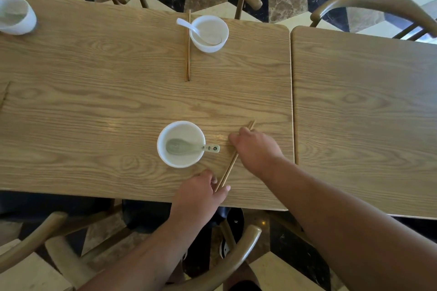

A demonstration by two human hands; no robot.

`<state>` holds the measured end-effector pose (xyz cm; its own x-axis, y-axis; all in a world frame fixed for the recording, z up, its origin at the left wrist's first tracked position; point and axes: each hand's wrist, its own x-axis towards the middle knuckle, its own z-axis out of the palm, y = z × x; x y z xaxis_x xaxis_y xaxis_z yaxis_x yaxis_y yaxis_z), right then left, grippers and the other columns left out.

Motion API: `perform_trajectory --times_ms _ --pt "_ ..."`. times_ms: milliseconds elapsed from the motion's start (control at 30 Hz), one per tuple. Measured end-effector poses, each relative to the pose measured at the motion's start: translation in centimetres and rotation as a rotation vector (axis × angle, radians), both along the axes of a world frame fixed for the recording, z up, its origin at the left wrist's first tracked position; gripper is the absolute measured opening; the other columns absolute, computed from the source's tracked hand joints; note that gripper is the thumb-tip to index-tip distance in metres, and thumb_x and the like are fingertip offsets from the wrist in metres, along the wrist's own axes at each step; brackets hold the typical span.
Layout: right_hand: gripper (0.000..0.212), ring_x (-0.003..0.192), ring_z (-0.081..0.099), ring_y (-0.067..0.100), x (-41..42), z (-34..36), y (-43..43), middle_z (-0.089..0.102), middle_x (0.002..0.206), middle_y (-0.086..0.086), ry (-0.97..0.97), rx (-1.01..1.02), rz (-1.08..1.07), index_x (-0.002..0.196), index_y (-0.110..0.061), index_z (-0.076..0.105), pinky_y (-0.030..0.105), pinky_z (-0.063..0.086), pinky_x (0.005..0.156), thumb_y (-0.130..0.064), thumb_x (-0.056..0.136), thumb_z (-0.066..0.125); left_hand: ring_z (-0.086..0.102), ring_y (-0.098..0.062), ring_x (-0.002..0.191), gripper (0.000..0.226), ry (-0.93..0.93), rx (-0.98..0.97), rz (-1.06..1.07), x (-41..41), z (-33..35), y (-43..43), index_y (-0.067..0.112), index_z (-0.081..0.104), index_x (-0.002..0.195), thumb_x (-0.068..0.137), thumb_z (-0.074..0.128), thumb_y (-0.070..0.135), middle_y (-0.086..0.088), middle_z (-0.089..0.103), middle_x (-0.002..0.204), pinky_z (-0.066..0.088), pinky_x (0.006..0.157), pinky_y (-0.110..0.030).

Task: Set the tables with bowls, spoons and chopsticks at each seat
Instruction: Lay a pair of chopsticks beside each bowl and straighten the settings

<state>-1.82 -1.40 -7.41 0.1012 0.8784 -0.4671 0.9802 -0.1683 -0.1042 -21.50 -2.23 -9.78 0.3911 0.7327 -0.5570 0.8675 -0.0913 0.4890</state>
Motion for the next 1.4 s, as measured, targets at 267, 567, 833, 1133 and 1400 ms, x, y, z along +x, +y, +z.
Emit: perform_trajectory --times_ms 267,567,833,1133,1400 --pt "0.018 0.085 0.069 0.029 -2.6 -0.8 -0.9 0.070 0.094 0.002 0.319 0.087 -0.578 0.112 -0.017 0.061 0.038 0.056 0.066 -0.014 0.096 0.056 0.069 -0.007 0.065 0.027 -0.005 -0.069 0.156 -0.2 -0.5 0.2 0.029 0.064 0.080 0.098 0.068 0.048 0.008 0.072 0.066 0.059 0.070 -0.035" --pt "0.004 0.069 0.078 0.025 -6.4 -3.2 -5.3 0.079 0.072 0.004 0.676 -0.112 -0.946 0.084 -0.022 0.071 0.050 0.068 0.073 -0.022 0.081 0.070 0.069 0.000 0.080 0.009 -0.026 -0.141 0.145 -1.0 -0.5 0.8 0.036 0.070 0.092 0.090 0.078 0.038 0.017 0.072 0.083 0.052 0.069 -0.023" --pt "0.006 0.074 0.077 0.024 -6.8 -3.8 -4.0 0.078 0.074 0.001 0.599 -0.067 -0.904 0.083 -0.021 0.070 0.044 0.066 0.074 -0.019 0.079 0.065 0.075 -0.008 0.072 0.012 -0.121 -0.160 0.328 -0.7 -1.1 0.9 0.031 0.073 0.085 0.095 0.071 0.037 0.013 0.077 0.073 0.063 0.077 -0.040" --pt "0.010 0.072 0.078 0.025 -6.8 -4.3 -4.0 0.078 0.072 0.001 0.633 -0.065 -0.936 0.080 -0.022 0.070 0.046 0.067 0.073 -0.023 0.071 0.065 0.073 -0.005 0.072 0.008 -0.110 -0.163 0.255 -1.0 -1.0 1.0 0.032 0.071 0.085 0.091 0.076 0.031 0.013 0.076 0.073 0.061 0.075 -0.035" --pt "0.008 0.070 0.079 0.027 -6.7 -4.4 -4.0 0.079 0.068 0.004 0.678 -0.076 -0.979 0.079 -0.019 0.071 0.051 0.068 0.074 -0.015 0.075 0.065 0.075 -0.010 0.072 0.008 -0.118 -0.163 0.269 -1.0 -1.5 0.8 0.031 0.072 0.085 0.093 0.074 0.031 0.012 0.077 0.074 0.063 0.077 -0.042"
